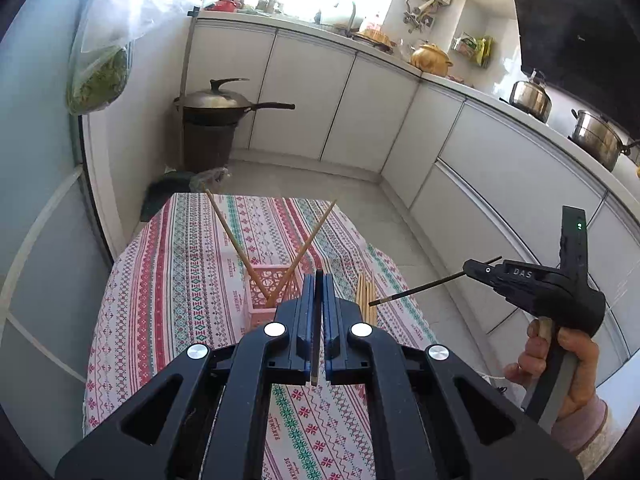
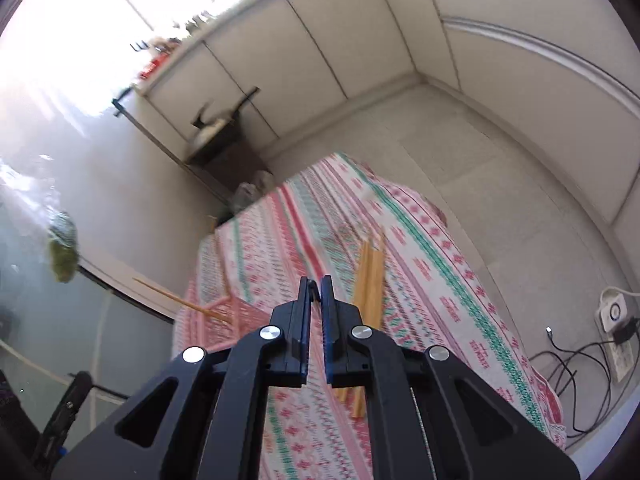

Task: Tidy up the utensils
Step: 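Carry the black chopsticks in both tools over the pink basket, then drop the black chopsticks into the pink basket, opening both tools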

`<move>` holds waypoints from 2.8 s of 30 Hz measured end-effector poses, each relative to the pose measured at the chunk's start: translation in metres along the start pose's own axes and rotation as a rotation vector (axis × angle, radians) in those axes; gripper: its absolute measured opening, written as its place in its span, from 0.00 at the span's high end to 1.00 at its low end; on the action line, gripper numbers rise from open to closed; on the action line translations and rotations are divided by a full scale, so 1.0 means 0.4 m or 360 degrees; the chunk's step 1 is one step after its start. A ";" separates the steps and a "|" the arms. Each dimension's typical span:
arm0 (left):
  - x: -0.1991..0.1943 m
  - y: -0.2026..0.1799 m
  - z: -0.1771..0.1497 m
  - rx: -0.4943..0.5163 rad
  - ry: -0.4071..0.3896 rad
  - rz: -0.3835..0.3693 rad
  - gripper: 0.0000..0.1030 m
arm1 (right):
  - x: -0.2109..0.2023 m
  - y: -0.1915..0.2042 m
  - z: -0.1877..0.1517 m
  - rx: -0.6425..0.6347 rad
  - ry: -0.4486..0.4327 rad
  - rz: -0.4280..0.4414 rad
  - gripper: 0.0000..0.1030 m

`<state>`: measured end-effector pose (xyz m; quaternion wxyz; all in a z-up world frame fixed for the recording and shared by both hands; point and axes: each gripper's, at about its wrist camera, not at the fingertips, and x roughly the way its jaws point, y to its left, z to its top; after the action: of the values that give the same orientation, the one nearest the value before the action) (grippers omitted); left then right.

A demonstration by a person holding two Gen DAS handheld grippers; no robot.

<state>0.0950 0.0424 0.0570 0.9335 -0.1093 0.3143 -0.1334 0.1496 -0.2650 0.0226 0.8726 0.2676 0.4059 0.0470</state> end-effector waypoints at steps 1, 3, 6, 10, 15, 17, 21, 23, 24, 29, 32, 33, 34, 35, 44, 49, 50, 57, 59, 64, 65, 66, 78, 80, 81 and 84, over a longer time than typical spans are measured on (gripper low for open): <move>-0.006 0.001 0.012 -0.0011 -0.0018 0.0002 0.97 | -0.011 0.018 0.010 -0.0004 -0.0017 0.0026 0.95; -0.016 0.003 0.042 -0.0029 -0.0061 0.0015 0.97 | -0.034 0.056 0.029 -0.0016 -0.0044 0.0085 0.95; -0.022 0.014 0.086 -0.0073 -0.0119 0.0035 0.97 | -0.057 0.099 0.054 -0.0028 -0.0050 0.0165 0.95; -0.009 0.037 0.136 -0.0138 -0.0188 0.0092 0.97 | -0.057 0.160 0.082 -0.0067 -0.0055 0.0221 0.95; 0.061 0.079 0.157 -0.0218 -0.0198 0.0167 0.97 | -0.012 0.208 0.093 -0.0120 -0.0018 0.0237 0.95; 0.104 0.100 0.149 -0.0255 -0.0177 0.0174 0.96 | 0.018 0.211 0.089 -0.0122 0.0008 0.0237 0.95; 0.163 0.131 0.115 -0.0293 -0.0070 0.0227 0.93 | 0.077 0.226 0.075 -0.0143 0.0072 0.0217 0.95; 0.135 0.148 0.114 -0.0338 -0.0115 0.0233 0.87 | 0.096 0.233 0.069 -0.0156 0.0087 0.0203 0.95; 0.112 0.153 0.119 -0.0349 -0.0152 0.0233 0.84 | 0.105 0.236 0.066 -0.0160 0.0090 0.0195 0.95; 0.020 0.160 0.136 -0.0352 -0.0296 0.0247 0.75 | 0.136 0.244 0.055 -0.0159 0.0108 0.0177 0.95; 0.015 0.164 0.137 -0.0340 -0.0283 0.0255 0.72 | 0.154 0.254 0.048 -0.0158 0.0131 0.0177 0.95; 0.019 0.165 0.136 -0.0337 -0.0271 0.0254 0.72 | 0.158 0.260 0.046 -0.0163 0.0136 0.0181 0.95; 0.023 0.166 0.136 -0.0336 -0.0257 0.0254 0.72 | 0.160 0.269 0.043 -0.0172 0.0139 0.0186 0.95; 0.026 0.169 0.135 -0.0339 -0.0247 0.0254 0.72 | 0.161 0.275 0.041 -0.0177 0.0139 0.0191 0.95; 0.042 0.177 0.133 -0.0332 -0.0194 0.0261 0.72 | 0.207 0.327 0.014 -0.0223 0.0178 0.0198 0.90; 0.048 0.164 0.121 -0.0294 -0.0160 0.0258 0.72 | 0.237 0.322 -0.004 -0.0252 0.0178 0.0157 0.72; 0.047 0.157 0.120 -0.0281 -0.0163 0.0261 0.72 | 0.224 0.329 -0.004 -0.0291 0.0152 0.0145 0.71; 0.066 0.083 0.093 -0.0142 -0.0142 0.0346 0.57 | 0.120 0.353 -0.044 -0.0585 -0.0148 -0.0124 0.55; 0.073 0.058 0.081 -0.0085 -0.0142 0.0402 0.56 | 0.111 0.350 -0.064 -0.0674 -0.0216 -0.0225 0.54; 0.084 0.014 0.052 0.0015 -0.0168 0.0528 0.47 | 0.091 0.330 -0.094 -0.0770 -0.0306 -0.0356 0.42; 0.084 0.009 0.049 0.0022 -0.0176 0.0539 0.44 | 0.085 0.328 -0.096 -0.0780 -0.0322 -0.0368 0.41; 0.085 0.004 0.045 0.0028 -0.0180 0.0544 0.41 | 0.080 0.325 -0.100 -0.0794 -0.0340 -0.0384 0.39; 0.096 -0.026 -0.007 0.0074 -0.0175 0.0597 0.26 | 0.040 0.268 -0.137 -0.0761 -0.0469 -0.0547 0.16; 0.097 -0.030 -0.017 0.0078 -0.0173 0.0598 0.23 | 0.038 0.255 -0.137 -0.0739 -0.0471 -0.0559 0.13; 0.098 -0.032 -0.021 0.0079 -0.0170 0.0595 0.21 | 0.037 0.248 -0.138 -0.0733 -0.0466 -0.0566 0.12; 0.104 -0.037 -0.033 0.0089 -0.0162 0.0599 0.17 | 0.036 0.225 -0.140 -0.0703 -0.0444 -0.0590 0.09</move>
<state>0.1161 0.0139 0.0280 0.9593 -0.0292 0.2778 0.0405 0.1304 -0.1601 0.0286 0.9505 -0.0027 0.3043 -0.0629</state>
